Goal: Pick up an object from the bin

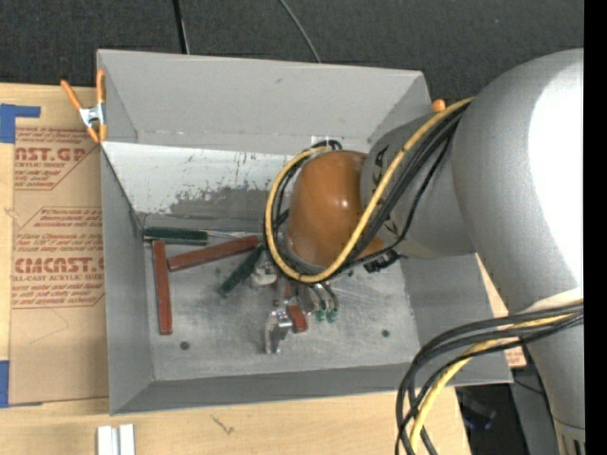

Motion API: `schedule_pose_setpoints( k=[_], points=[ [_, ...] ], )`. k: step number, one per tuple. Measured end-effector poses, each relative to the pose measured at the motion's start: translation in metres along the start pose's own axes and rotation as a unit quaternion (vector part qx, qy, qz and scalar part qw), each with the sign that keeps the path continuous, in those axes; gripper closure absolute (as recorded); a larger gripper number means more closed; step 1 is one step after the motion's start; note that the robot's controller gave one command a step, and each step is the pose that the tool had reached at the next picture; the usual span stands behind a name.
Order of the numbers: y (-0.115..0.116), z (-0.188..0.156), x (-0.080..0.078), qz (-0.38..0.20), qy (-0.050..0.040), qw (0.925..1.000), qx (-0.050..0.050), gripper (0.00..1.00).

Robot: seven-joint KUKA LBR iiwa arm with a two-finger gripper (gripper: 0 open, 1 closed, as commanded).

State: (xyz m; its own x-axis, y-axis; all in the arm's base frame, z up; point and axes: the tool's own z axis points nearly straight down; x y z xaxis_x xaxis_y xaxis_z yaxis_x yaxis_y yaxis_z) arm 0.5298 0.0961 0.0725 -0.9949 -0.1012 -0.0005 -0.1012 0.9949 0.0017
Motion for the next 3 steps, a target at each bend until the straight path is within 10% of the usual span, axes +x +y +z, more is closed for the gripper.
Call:
schedule_pose_setpoints(
  k=[1,2,3],
  points=[
    [0.000,0.000,0.000,0.000,-0.0006,1.0000,0.000,0.00],
    [-0.071,-0.002,0.031,0.098,-0.0039,0.9952,-0.001,1.00],
    [-0.071,0.001,0.035,0.098,0.0017,0.9952,0.000,0.00]
  ],
)
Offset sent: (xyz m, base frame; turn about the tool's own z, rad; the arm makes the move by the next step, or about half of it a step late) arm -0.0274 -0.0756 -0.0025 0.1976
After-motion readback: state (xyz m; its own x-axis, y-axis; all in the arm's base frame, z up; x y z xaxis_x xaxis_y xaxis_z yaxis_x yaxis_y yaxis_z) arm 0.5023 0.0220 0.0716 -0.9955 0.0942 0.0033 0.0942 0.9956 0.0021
